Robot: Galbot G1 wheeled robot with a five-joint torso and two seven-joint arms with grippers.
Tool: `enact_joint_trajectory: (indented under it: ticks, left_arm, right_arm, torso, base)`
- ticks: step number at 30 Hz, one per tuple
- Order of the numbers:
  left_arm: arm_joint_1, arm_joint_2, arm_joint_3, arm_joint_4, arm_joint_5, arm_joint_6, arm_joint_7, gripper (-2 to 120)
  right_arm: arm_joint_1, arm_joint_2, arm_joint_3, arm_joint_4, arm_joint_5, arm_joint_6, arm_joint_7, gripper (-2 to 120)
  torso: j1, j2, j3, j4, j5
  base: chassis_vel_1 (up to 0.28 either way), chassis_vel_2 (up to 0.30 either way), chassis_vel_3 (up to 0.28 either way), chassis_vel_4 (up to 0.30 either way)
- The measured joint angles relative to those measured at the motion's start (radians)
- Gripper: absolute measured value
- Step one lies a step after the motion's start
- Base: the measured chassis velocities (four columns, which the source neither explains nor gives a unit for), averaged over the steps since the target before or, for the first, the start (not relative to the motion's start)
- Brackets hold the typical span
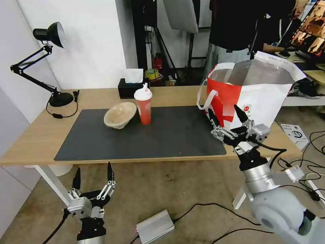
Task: Pick up the trash from the table and place it into the takeout bag.
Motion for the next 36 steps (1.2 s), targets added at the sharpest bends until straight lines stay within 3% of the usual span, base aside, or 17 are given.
enact_joint_trajectory:
  ticks: [15, 36]
  left_arm:
    - [-0.002, -0.001, 0.005, 0.008, 0.001, 0.001, 0.000, 100]
    - [0.001, -0.001, 0.004, 0.011, 0.002, -0.003, 0.000, 100]
  right_arm:
    - [-0.188, 0.071, -0.072, -0.038, -0.266, 0.036, 0.126, 100]
    - [-0.244, 0.096, -0.137, -0.131, -0.335, 0.050, 0.153, 100]
  torso:
    - [0.000, 0.000, 0.000, -0.0001, 0.0001]
    - [0.000, 0.000, 0.000, 0.0000, 0.0002]
  base:
    - [0.000, 0.000, 0.000, 0.000]
    - [0.000, 0.000, 0.000, 0.000]
